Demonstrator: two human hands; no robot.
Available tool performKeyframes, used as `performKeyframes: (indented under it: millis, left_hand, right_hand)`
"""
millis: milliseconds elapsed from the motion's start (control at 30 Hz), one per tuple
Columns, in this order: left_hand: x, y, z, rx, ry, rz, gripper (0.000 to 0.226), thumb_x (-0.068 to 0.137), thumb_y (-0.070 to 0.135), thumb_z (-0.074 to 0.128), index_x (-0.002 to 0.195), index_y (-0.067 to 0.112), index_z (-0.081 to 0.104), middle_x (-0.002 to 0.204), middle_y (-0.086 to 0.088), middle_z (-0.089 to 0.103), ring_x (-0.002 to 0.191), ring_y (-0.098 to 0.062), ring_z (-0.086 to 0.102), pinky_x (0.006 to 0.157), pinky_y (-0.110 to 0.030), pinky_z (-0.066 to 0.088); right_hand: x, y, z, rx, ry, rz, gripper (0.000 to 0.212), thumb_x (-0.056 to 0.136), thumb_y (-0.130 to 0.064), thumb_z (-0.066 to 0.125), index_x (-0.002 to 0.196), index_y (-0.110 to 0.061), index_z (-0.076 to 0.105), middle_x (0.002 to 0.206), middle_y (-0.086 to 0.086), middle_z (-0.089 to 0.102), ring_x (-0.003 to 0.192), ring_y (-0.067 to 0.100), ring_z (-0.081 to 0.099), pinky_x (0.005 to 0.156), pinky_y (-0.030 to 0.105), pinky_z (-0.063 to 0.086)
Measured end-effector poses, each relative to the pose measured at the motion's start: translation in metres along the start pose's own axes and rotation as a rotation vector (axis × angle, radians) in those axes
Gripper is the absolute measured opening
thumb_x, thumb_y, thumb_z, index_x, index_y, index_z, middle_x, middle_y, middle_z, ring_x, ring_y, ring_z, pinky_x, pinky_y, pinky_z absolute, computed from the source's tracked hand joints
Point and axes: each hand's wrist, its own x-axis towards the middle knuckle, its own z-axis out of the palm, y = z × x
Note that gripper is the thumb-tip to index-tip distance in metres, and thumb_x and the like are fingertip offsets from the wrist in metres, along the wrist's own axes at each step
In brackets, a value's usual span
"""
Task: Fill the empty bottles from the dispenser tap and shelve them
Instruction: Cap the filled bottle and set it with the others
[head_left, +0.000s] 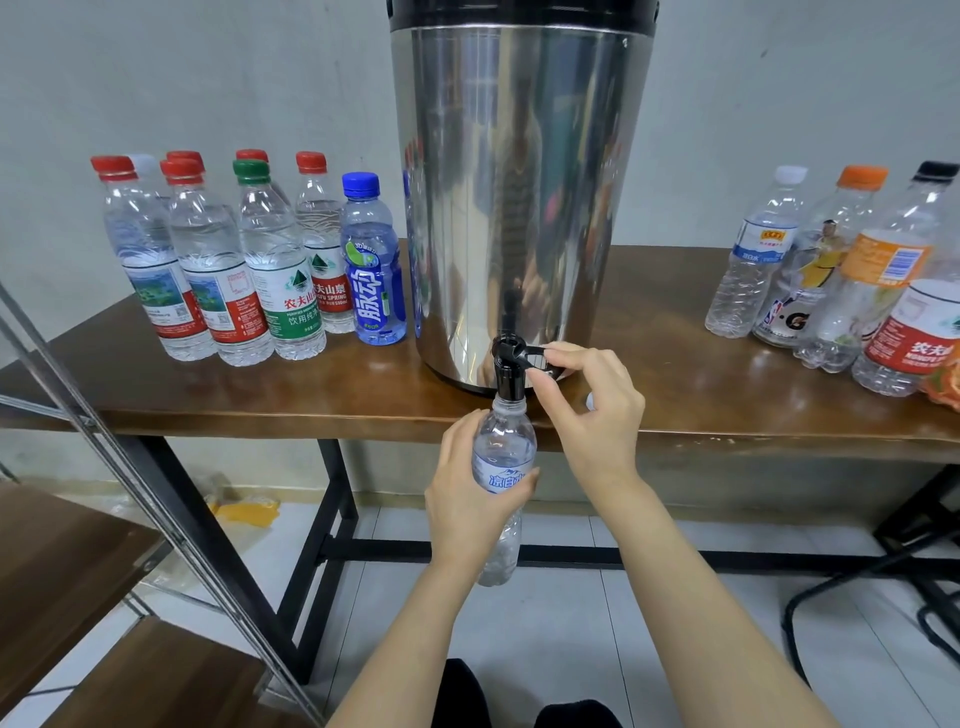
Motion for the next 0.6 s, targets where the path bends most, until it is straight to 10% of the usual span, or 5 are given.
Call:
performKeyframes:
  millis: [600]
  left_hand:
    - [-0.0003, 0.0012, -0.0007, 0.015, -0.006, -0.001, 0.074, 0.07, 0.037, 0.086, 0.132, 0.04, 0.046, 0.131, 0.025, 0.05, 0.118, 0.005, 0.052, 0.09, -0.016, 0.046]
  right_hand:
    - [0.0006, -0.0038, -0.0009, 0.022, -0.023, 0.023, 0.025, 0.086, -0.036, 0.067, 0.092, -0.012, 0.071, 0.1, -0.029, 0.058, 0.084, 0.006, 0.061, 0.072, 0.042, 0.053]
